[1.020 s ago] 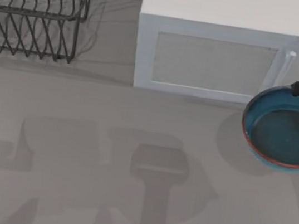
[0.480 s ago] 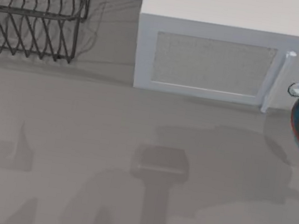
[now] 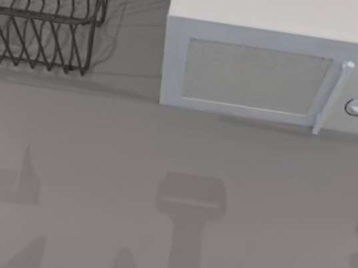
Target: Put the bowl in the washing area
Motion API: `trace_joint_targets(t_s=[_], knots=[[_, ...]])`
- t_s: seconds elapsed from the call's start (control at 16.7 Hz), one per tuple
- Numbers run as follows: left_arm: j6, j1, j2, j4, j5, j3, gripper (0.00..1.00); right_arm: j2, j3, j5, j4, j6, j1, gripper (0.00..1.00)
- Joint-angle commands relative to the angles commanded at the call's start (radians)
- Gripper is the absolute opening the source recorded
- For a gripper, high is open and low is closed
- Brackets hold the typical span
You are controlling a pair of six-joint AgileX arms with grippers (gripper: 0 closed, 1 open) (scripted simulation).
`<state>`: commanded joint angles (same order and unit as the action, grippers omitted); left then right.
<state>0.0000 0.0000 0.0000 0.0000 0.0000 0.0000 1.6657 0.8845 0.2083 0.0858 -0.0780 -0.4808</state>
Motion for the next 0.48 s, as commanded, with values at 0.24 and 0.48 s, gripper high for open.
trace_joint_targets(t_s=[0.24, 0.48], knots=[[0.0, 0.0, 0.0, 0.0, 0.0, 0.0, 1.0, -0.055, -0.169, 0.109, -0.481, 0.041, -0.088, 0.0], [0.0, 0.0, 0.0, 0.0, 0.0, 0.0, 1.0, -0.121, -0.256, 0.212, -0.811, 0.06, -0.079, 0.0]])
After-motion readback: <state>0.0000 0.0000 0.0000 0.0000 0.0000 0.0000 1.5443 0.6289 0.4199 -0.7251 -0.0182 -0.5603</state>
